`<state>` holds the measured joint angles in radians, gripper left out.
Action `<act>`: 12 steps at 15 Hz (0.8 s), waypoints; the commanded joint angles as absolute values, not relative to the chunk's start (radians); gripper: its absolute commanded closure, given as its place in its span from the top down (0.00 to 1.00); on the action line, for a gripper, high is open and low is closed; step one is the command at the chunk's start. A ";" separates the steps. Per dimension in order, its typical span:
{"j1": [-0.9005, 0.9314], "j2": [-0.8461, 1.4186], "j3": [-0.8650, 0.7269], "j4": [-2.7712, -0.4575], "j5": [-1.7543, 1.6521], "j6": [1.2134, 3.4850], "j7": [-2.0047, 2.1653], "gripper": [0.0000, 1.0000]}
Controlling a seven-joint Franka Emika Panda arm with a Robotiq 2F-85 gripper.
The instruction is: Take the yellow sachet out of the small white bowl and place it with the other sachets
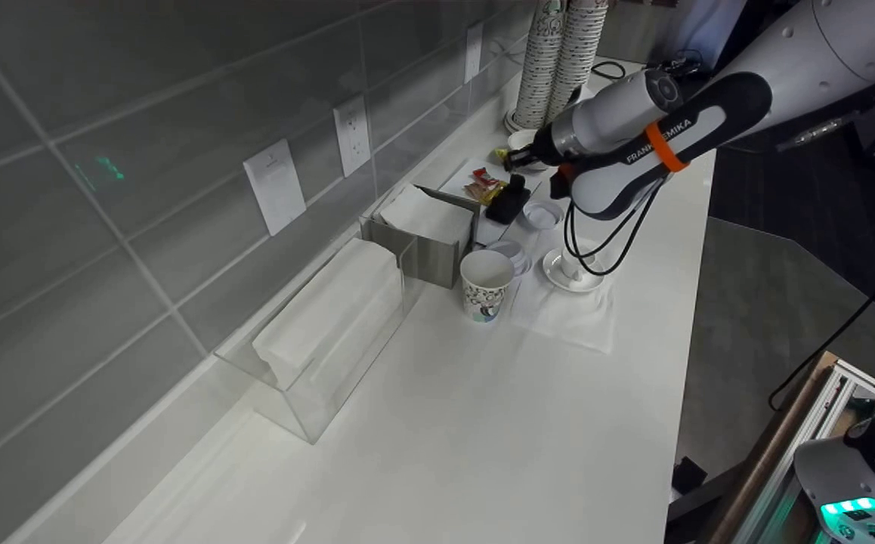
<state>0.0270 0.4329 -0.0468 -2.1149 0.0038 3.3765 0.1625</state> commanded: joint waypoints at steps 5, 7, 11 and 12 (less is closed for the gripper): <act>-0.209 0.575 0.228 -1.946 -0.075 3.349 0.164 0.00; -0.257 0.596 0.293 -1.935 -0.104 3.333 0.150 0.00; -0.368 0.619 0.433 -1.935 -0.140 3.258 0.132 0.00; -0.394 0.625 0.466 -1.936 -0.145 3.244 0.119 0.00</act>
<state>-0.2986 0.5955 0.3559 -1.9601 -0.1055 3.2962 0.1492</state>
